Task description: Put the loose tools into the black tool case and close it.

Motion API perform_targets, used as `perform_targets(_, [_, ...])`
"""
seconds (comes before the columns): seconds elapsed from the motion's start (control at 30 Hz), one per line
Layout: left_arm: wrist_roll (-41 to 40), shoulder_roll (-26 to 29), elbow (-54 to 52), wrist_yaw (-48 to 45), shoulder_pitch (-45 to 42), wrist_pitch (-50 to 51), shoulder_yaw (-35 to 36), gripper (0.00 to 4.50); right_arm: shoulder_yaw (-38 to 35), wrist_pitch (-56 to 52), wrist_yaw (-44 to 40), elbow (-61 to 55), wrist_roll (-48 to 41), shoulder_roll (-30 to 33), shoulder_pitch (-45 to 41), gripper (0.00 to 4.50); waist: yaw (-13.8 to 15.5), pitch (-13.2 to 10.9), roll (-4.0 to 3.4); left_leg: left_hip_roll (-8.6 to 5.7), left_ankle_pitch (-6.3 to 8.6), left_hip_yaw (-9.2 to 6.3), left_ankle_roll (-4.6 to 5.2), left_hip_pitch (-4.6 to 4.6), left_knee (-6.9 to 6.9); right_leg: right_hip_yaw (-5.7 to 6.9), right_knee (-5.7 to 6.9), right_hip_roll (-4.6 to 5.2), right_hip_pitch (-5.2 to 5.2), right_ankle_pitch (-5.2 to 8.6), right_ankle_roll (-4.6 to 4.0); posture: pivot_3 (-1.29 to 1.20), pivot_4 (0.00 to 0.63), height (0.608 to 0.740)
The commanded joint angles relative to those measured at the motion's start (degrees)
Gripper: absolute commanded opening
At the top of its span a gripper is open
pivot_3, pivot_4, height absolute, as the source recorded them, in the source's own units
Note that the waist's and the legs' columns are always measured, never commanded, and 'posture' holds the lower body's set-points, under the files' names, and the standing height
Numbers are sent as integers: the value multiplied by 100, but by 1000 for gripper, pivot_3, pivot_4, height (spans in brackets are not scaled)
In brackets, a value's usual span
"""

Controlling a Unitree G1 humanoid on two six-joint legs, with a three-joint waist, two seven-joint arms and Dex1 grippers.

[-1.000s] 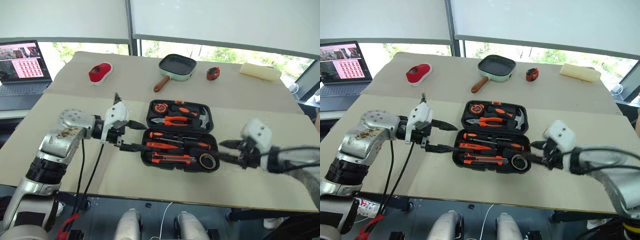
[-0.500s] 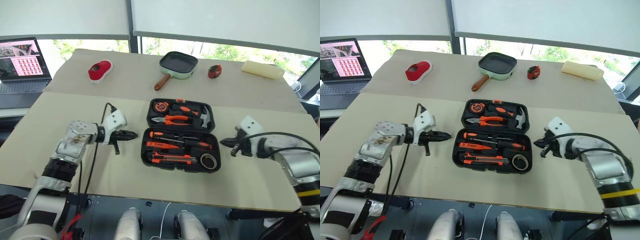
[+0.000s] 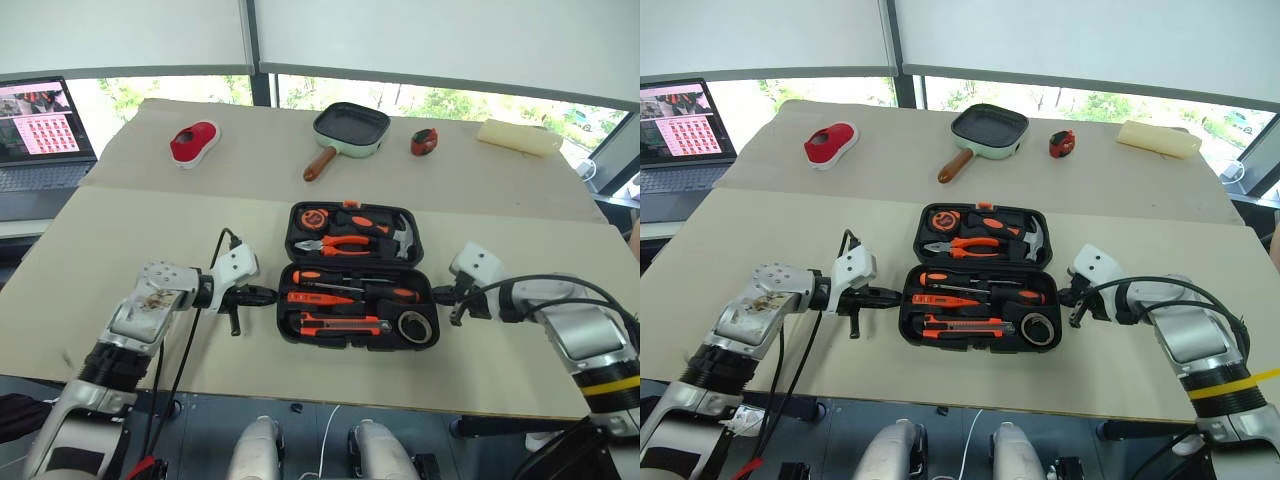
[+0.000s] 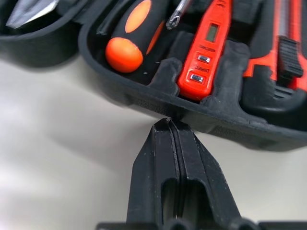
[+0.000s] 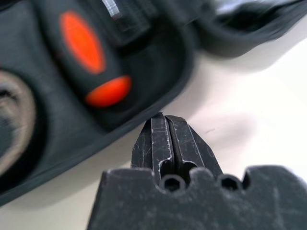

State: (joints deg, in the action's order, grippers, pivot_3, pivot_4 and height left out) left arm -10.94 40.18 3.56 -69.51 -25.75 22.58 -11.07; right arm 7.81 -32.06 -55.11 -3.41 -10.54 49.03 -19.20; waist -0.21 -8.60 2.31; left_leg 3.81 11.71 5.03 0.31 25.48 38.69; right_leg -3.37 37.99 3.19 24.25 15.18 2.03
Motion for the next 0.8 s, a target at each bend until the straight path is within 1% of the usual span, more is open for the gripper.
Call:
perform_targets(0.03, [-276, 58, -558, -158, 147, 80, 64, 68, -156, -4, -189, -627, -256, 21, 260, 0, 3, 0, 0, 0, 0, 0, 0, -1, 0, 0, 0, 0, -1, 0, 0, 0, 150, 740])
perform_targets(0.2, [-141, 283, -607, -49, 396, 12, 209, 68, -434, -144, -14, -1097, -278, 32, 841, 0, 5, 0, 0, 0, 0, -1, 0, -4, -1, 0, -1, 0, -2, 1, 0, 0, 150, 740])
perform_targets(0.43, [-23, 502, -187, 133, 386, -143, 419, 68, -802, -118, 147, -1160, -270, 152, 1308, 0, 13, 0, 0, 0, 0, 0, -1, -14, 0, 0, 1, 0, -11, 0, -1, 0, 150, 740])
perform_targets(0.5, [1, 570, -40, 164, 328, -91, 447, 68, -887, -50, 155, -1029, -195, 231, 1319, 0, 14, 0, 0, -1, 0, 1, -1, -15, 1, 0, 1, 2, -12, 0, -1, 0, 150, 740])
perform_targets(0.57, [-68, 520, 195, 274, 127, 194, 516, 68, -956, -47, 208, -761, -160, 261, 1144, 0, 33, 0, 1, -1, 0, 2, -1, -17, 2, 0, 1, 3, -14, 0, -1, 0, 150, 740])
perform_targets(0.63, [-291, 340, 485, 454, -279, 894, 642, 68, -1008, -219, 259, -423, -229, 228, 757, 0, 54, 0, 1, -1, 0, 3, 0, -18, 7, 0, 1, 2, -15, 0, 0, 0, 150, 740])
perform_targets(0.7, [-538, 126, 759, 645, -772, 1701, 774, 573, -1078, -617, 301, -123, -447, 108, 228, 582, 58, -2, 3, -2, -4, 5, 1, -17, 13, -1, 4, 2, -14, -1, 1, 0, 150, 740])
perform_targets(0.73, [-636, 48, 838, 692, -968, 2037, 809, 765, -1091, -795, 314, -7, -536, 43, -9, 785, 56, -3, 4, -2, -9, 5, 4, -14, 14, -1, 5, 1, -9, -4, 1, 0, 150, 740])
perform_targets(0.77, [-730, -42, 903, 766, -1161, 2359, 853, 1080, -1098, -982, 343, 113, -611, -35, -252, 1078, 51, -3, 4, -1, -10, 3, 5, -13, 13, -1, 5, 0, -10, -6, 0, 0, 150, 740])
perform_targets(0.8, [-809, -155, 1007, 883, -1376, 2652, 907, 1492, -1088, -1158, 384, 264, -669, -123, -518, 1486, 46, -3, 4, -2, -10, 3, 5, -15, 13, -1, 6, 0, -12, -6, 0, 0, 150, 740])
